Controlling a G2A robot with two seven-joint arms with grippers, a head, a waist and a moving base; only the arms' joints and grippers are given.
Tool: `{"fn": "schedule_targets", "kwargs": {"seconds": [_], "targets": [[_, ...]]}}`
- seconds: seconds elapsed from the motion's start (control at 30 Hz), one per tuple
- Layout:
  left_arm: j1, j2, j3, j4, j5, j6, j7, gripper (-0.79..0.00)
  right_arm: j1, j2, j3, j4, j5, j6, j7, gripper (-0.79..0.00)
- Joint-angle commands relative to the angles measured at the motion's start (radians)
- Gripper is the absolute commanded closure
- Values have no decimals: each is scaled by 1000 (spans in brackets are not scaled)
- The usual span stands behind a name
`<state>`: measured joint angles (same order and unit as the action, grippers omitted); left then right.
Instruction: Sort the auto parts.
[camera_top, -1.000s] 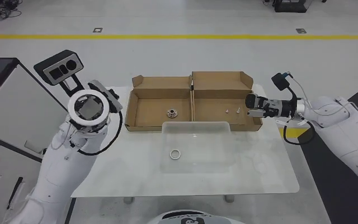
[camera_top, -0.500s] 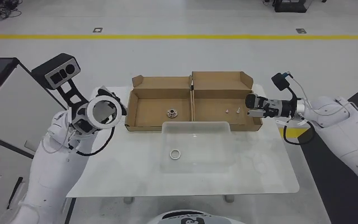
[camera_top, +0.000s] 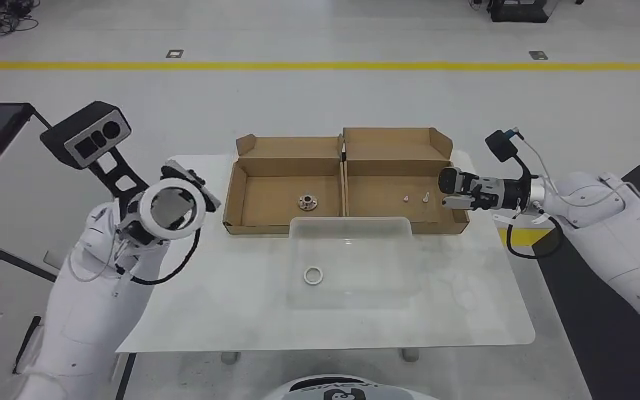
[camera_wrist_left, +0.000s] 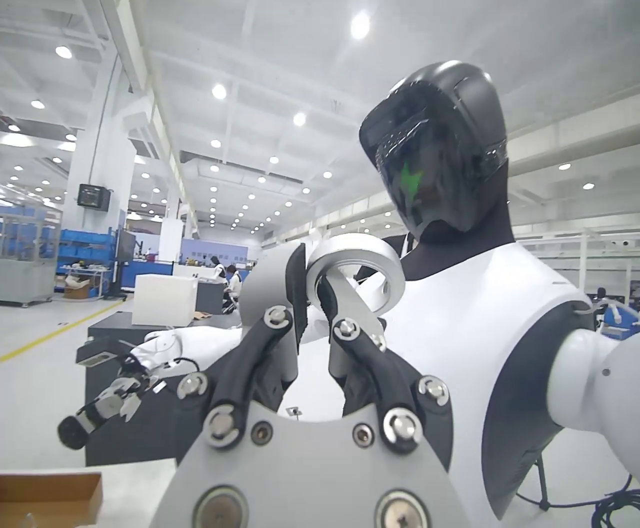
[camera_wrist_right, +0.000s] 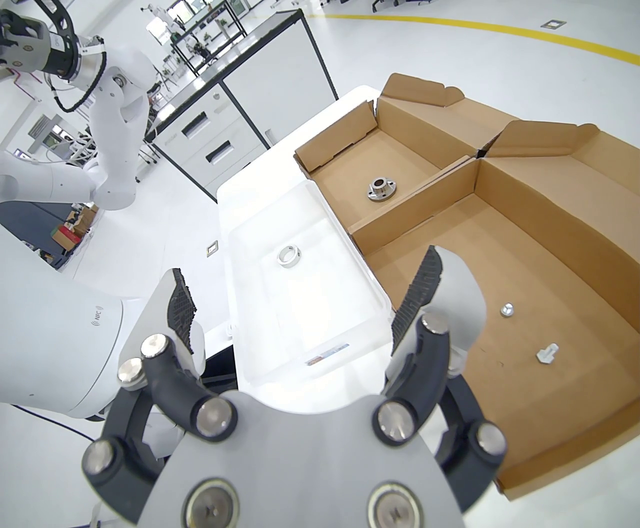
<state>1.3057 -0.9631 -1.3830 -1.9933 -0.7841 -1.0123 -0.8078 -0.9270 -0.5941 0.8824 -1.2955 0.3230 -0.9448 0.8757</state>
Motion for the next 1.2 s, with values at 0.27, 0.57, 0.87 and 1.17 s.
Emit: {"fn": "schedule_targets", "kwargs": {"seconds": [0.27, 0.57, 0.87, 1.17], "targets": [[3, -2, -7, -10, -89, 0, 0, 0, 0, 0, 0, 0, 0, 0, 0, -785], [-1, 14, -11, 8, 86, 3, -3, 0, 0, 0, 0, 0, 0, 0, 0, -785], [-7, 23, -9, 12, 96, 0, 0, 0, 0, 0, 0, 0, 0, 0, 0, -785], [-2, 9, 3, 0, -80, 0, 0, 0, 0, 0, 0, 0, 0, 0, 0, -785]]}}
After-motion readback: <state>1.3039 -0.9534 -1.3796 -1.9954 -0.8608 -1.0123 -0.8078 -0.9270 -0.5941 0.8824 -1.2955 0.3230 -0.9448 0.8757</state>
